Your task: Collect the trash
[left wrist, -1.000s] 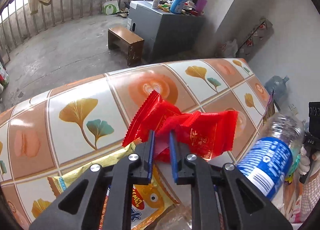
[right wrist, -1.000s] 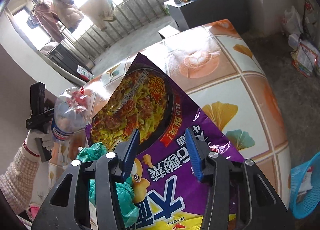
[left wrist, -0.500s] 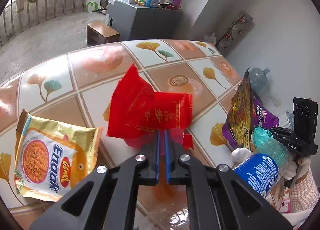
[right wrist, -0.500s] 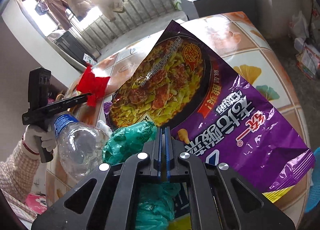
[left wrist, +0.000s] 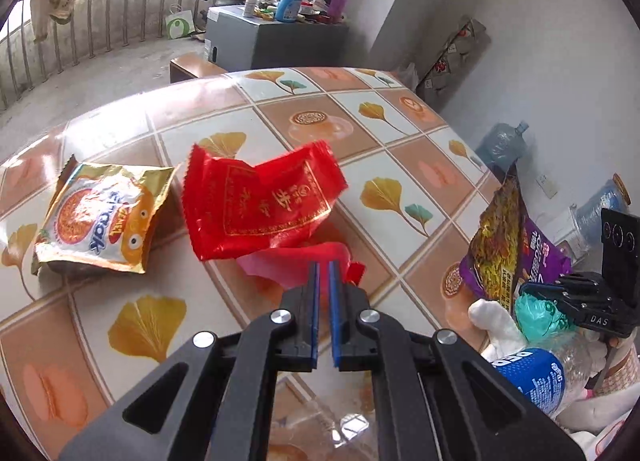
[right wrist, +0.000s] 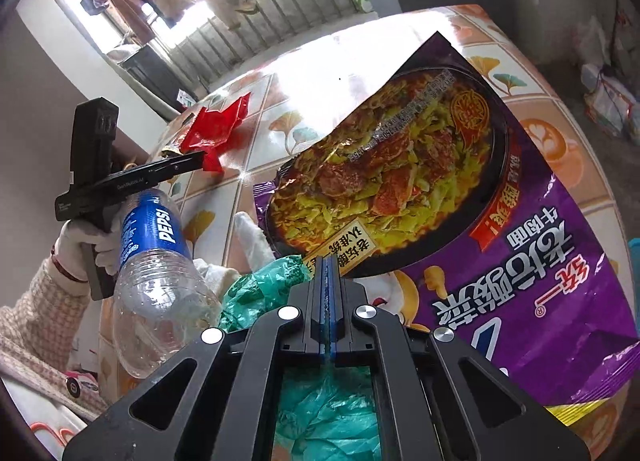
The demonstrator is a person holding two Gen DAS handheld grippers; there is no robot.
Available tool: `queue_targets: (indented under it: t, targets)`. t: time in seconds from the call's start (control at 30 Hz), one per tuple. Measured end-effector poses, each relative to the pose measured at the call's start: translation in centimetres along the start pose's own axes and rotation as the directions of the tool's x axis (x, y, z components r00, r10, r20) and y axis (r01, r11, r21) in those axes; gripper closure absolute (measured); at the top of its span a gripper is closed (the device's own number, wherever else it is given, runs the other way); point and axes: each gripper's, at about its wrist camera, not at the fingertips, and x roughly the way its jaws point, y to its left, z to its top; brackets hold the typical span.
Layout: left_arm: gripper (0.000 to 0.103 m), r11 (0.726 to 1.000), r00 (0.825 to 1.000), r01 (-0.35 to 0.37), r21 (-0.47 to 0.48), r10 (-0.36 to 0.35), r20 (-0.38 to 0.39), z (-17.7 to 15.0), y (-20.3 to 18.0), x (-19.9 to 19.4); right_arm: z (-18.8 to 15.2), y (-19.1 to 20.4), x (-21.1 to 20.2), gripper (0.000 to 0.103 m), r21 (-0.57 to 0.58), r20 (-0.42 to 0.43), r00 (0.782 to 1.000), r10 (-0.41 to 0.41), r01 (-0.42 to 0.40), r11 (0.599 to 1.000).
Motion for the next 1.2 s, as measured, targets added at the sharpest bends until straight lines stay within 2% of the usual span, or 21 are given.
queue_targets:
  t: [0.07,0.13,0.2,0.37,0.47,0.57,0.67,0.77,0.8,0.87,1.03,1.13,1.2]
  targets:
    - [0.099,0.999,0.999,-0.016,-0.049,0.018,0.04,-0.3,0.5,-1.6,0.6,-0.1,-0.7,0.081,0.0,0.011,1.0,0.001,-0.001,1.0]
    - [0.098,0.996,0.996,-0.018,-0.091,0.026,0.088,-0.7,1.0,-3.5,1.6,0.3,-1.6,0.077,-0.027,0.03,1.0,0.009,-0.008,1.0]
    - [0.098,0.992,0.99,-0.024,-0.126,0.041,0.133,-0.9,1.6,-5.5,2.5,1.1,-2.5,0.068,-0.063,0.052,0.999,0.007,-0.004,0.998]
    - [0.097,0.975,0.972,-0.063,-0.213,0.108,0.21,-1.0,4.6,-9.3,5.1,3.5,-4.7,0.065,-0.127,0.107,0.994,0.036,-0.023,0.992]
    - [0.09,0.952,0.966,-0.101,-0.287,0.163,0.199,-0.5,6.8,-9.8,7.7,4.7,-4.3,0.064,-0.117,0.104,0.987,0.12,-0.107,0.987]
    - [0.081,0.914,0.965,-0.137,-0.381,0.21,0.157,-0.2,9.4,-9.0,9.9,5.8,-1.7,0.064,-0.065,0.041,0.984,0.175,-0.172,0.983]
    - [0.073,0.878,0.96,-0.154,-0.452,0.242,0.143,-0.1,11.5,-8.0,10.9,7.3,2.1,0.065,-0.026,-0.047,0.984,0.171,-0.172,0.985]
    - [0.07,0.856,0.934,-0.242,-0.457,0.333,0.13,0.3,12.7,-7.0,11.7,7.5,6.4,0.065,0.021,-0.135,0.98,0.146,-0.144,0.989]
    - [0.07,0.854,0.93,-0.257,-0.453,0.345,0.123,0.4,13.0,-6.5,11.9,7.6,7.8,0.065,0.031,-0.162,0.977,0.139,-0.136,0.99]
    - [0.07,0.85,0.927,-0.283,-0.445,0.361,0.1,0.6,13.5,-5.5,12.0,7.7,9.7,0.065,0.053,-0.195,0.974,0.112,-0.104,0.993]
    - [0.07,0.865,0.92,-0.344,-0.365,0.388,0.055,0.9,13.1,-3.4,12.0,7.9,12.9,0.065,0.067,-0.24,0.968,0.077,-0.062,0.996]
    - [0.073,0.856,0.89,-0.42,-0.3,0.453,0.046,0.9,12.3,-2.6,11.8,8.3,13.9,0.069,0.058,-0.257,0.964,0.065,-0.051,0.997]
    - [0.079,0.842,0.868,-0.469,-0.268,0.495,0.039,0.8,11.9,-2.3,11.7,8.6,14.0,0.076,0.051,-0.267,0.962,0.063,-0.051,0.997]
